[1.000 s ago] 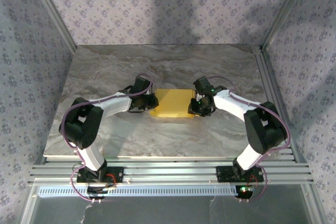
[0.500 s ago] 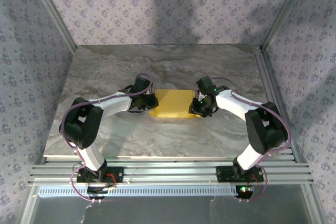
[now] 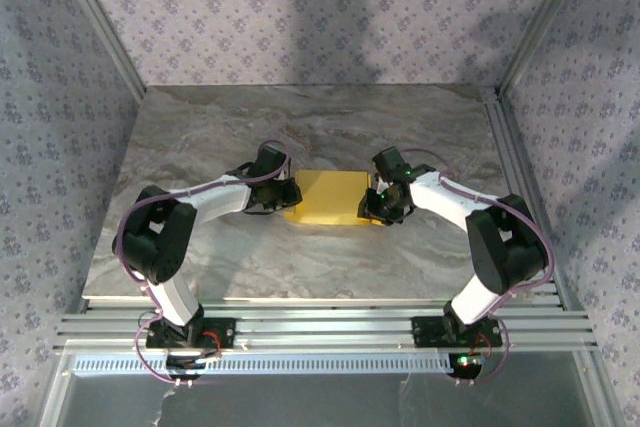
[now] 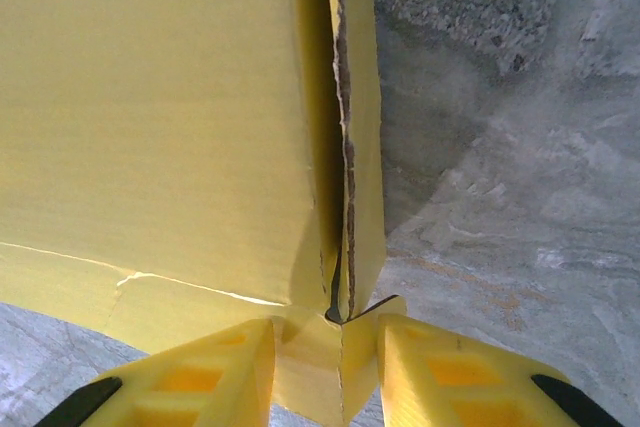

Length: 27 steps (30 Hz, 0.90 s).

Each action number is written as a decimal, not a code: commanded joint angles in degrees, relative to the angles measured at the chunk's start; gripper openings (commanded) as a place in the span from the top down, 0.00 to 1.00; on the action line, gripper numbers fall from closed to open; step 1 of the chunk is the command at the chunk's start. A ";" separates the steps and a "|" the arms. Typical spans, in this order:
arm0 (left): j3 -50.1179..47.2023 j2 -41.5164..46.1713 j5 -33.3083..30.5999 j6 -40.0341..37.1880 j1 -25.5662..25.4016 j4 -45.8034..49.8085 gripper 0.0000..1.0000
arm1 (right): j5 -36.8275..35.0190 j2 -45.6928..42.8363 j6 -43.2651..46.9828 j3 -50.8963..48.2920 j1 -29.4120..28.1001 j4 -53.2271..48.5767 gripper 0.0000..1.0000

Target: Fold the paper box

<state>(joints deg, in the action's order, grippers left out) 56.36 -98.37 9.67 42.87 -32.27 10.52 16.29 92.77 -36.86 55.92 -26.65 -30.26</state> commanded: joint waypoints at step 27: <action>1.20 -0.33 0.11 -0.52 -0.46 3.09 0.84 | 0.54 -1.27 -0.63 -3.35 0.75 1.96 0.78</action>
<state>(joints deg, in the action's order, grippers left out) 56.36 -98.37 9.67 42.87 -32.27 10.57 20.18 92.27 -39.11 53.47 -25.28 -27.20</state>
